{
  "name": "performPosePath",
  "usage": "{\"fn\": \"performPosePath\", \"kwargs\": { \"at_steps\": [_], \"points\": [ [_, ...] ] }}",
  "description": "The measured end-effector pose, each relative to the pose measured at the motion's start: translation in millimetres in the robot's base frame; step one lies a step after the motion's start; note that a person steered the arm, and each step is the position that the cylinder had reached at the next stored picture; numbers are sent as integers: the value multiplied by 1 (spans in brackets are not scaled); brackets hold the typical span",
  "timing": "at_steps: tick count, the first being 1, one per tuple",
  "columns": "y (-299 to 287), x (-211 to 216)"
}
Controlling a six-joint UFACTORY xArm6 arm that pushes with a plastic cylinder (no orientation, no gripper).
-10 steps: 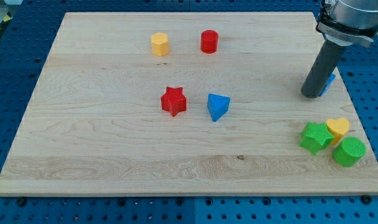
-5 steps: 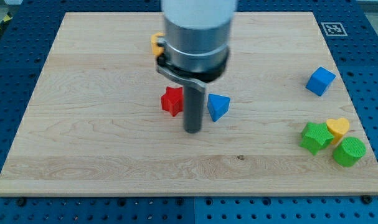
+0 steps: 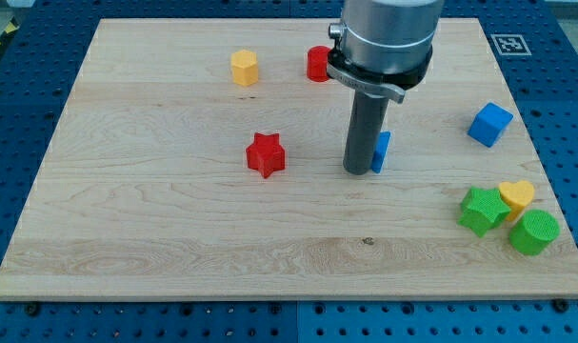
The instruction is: Move the blue triangle diagonally to the red circle
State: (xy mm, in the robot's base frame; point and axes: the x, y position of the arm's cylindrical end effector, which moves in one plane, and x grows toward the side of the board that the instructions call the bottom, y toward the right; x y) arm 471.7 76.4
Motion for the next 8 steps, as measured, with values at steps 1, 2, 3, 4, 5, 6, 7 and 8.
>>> {"fn": "performPosePath", "kwargs": {
  "at_steps": [1,2,3,4,5,6,7,8],
  "points": [
    [3,-11],
    [23,-16],
    [50,-25],
    [78,-42],
    [105,-53],
    [90,-55],
    [29,-57],
    [-48,-70]
  ]
}}
